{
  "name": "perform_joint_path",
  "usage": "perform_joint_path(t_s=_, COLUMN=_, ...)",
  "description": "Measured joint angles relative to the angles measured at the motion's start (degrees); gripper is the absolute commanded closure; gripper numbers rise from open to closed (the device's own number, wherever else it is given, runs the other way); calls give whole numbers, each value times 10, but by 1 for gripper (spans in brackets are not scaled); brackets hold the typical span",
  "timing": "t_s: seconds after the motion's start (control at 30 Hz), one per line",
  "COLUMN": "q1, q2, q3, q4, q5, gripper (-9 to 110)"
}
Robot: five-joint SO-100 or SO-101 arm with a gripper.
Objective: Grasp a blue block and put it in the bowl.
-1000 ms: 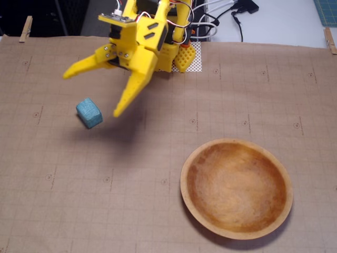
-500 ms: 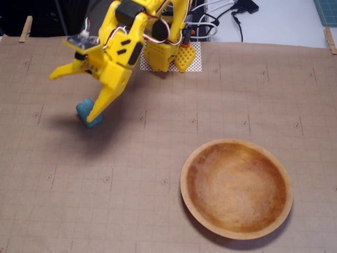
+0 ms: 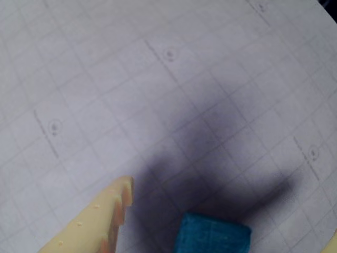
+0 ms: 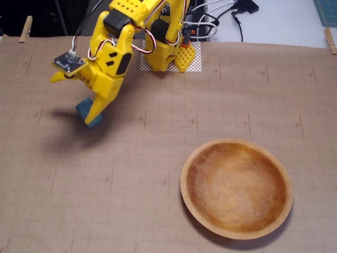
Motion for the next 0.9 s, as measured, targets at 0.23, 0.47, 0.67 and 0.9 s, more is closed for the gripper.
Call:
perform_joint_path(t_s=0.23, q1=-2, q2=-17, q3=-32, q4=76, q5=-3, gripper=49)
perform_joint_path(t_s=0.47, q1=-2, q2=-18, q3=-33, q4=99, q5=-5, gripper=49)
perform_joint_path(t_s=0.67, q1=-2, q2=-60, q3=-33, q4=133, q5=-5, gripper=49)
perform_joint_path(t_s=0.9, q1=-3, q2=-85, q3=-33, q4=131, q5=-5, gripper=49)
